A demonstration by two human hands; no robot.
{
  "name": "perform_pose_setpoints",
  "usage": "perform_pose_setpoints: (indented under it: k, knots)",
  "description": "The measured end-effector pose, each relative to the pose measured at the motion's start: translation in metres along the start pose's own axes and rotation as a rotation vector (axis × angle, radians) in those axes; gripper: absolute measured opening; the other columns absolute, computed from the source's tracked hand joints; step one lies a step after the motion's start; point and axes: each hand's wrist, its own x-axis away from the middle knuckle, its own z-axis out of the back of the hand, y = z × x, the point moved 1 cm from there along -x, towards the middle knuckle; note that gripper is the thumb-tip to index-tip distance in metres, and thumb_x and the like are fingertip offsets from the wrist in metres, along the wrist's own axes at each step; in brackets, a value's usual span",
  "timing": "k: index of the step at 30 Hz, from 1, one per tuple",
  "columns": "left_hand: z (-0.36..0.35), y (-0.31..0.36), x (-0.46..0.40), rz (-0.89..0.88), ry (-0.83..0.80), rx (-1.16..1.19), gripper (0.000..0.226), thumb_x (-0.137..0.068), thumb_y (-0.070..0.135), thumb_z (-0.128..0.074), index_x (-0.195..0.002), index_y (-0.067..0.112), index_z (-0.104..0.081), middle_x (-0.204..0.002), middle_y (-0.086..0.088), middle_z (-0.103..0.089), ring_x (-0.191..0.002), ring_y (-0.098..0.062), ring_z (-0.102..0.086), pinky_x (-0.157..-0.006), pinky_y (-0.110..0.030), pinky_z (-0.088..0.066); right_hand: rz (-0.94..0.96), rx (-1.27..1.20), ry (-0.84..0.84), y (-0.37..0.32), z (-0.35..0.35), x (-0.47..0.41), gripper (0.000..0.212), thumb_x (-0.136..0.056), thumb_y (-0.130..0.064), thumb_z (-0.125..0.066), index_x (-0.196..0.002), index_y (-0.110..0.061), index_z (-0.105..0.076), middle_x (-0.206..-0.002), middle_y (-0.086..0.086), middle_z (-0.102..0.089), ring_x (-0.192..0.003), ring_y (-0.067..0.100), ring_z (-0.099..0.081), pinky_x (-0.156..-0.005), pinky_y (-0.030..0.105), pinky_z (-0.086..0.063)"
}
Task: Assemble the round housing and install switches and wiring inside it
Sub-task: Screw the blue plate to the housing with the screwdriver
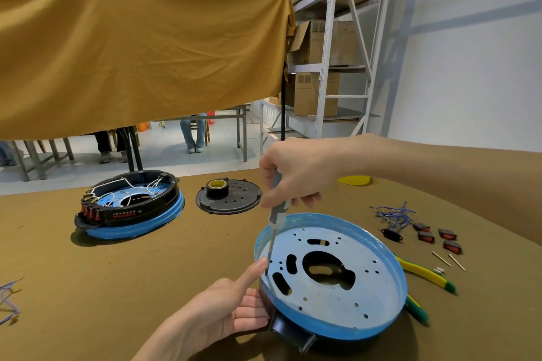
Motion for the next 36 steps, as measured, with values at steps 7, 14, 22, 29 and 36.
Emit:
perform_pose_setpoints:
  k: [7,14,22,29,36]
  knots:
    - [0.0002,0.0003,-0.0002,-0.004,-0.009,-0.014,0.094,-0.049,0.067,-0.083,-0.108,-0.005,-0.071,-0.092,-0.019,-0.079,-0.077,-0.025,-0.077,-0.069,-0.033,-0.063,-0.008,-0.038,-0.049,0.0001,0.0036,0.0031,0.037,-0.087,-0.028,-0.082,-0.107,-0.019,-0.052,-0.066,0.001,-0.073,-0.046,0.012,-0.065,-0.046,0.022,-0.051]
    - [-0.0001,-0.0002,0.0002,-0.010,-0.009,-0.020,0.093,-0.052,0.067,-0.081,-0.109,-0.005,-0.070,-0.092,-0.018,-0.079,-0.076,-0.024,-0.077,-0.070,-0.033,-0.063,0.012,0.002,-0.037,0.0004,0.0024,0.0021,0.037,-0.085,-0.032,-0.083,-0.106,-0.020,-0.056,-0.062,-0.001,-0.072,-0.051,0.013,-0.066,-0.049,0.020,-0.051]
    - [0.0018,-0.0008,-0.0026,-0.006,-0.017,-0.027,0.095,-0.047,0.069,-0.082,-0.107,-0.004,-0.072,-0.096,-0.019,-0.079,-0.081,-0.025,-0.078,-0.075,-0.034,-0.064,0.013,-0.044,-0.046,-0.0004,0.0019,0.0003,0.036,-0.084,-0.029,-0.085,-0.104,-0.016,-0.057,-0.076,0.005,-0.076,-0.060,0.017,-0.074,-0.054,0.024,-0.056]
    - [0.0017,-0.0014,-0.0032,-0.009,-0.026,-0.007,0.096,-0.050,0.067,-0.084,-0.109,-0.008,-0.070,-0.099,-0.022,-0.078,-0.084,-0.028,-0.078,-0.068,-0.033,-0.063,0.035,-0.037,-0.014,-0.0037,-0.0010,-0.0005,0.028,-0.090,-0.032,-0.078,-0.098,-0.014,-0.059,-0.075,0.006,-0.078,-0.060,0.022,-0.075,-0.055,0.026,-0.060]
    - [0.0017,-0.0015,-0.0052,-0.006,-0.028,0.009,0.088,-0.046,0.063,-0.087,-0.097,-0.008,-0.073,-0.089,-0.022,-0.077,-0.071,-0.028,-0.077,-0.061,-0.033,-0.062,0.042,-0.034,-0.047,-0.0051,0.0015,-0.0023,0.021,-0.089,-0.024,-0.080,-0.096,-0.013,-0.063,-0.074,0.004,-0.078,-0.059,0.020,-0.075,-0.053,0.022,-0.057]
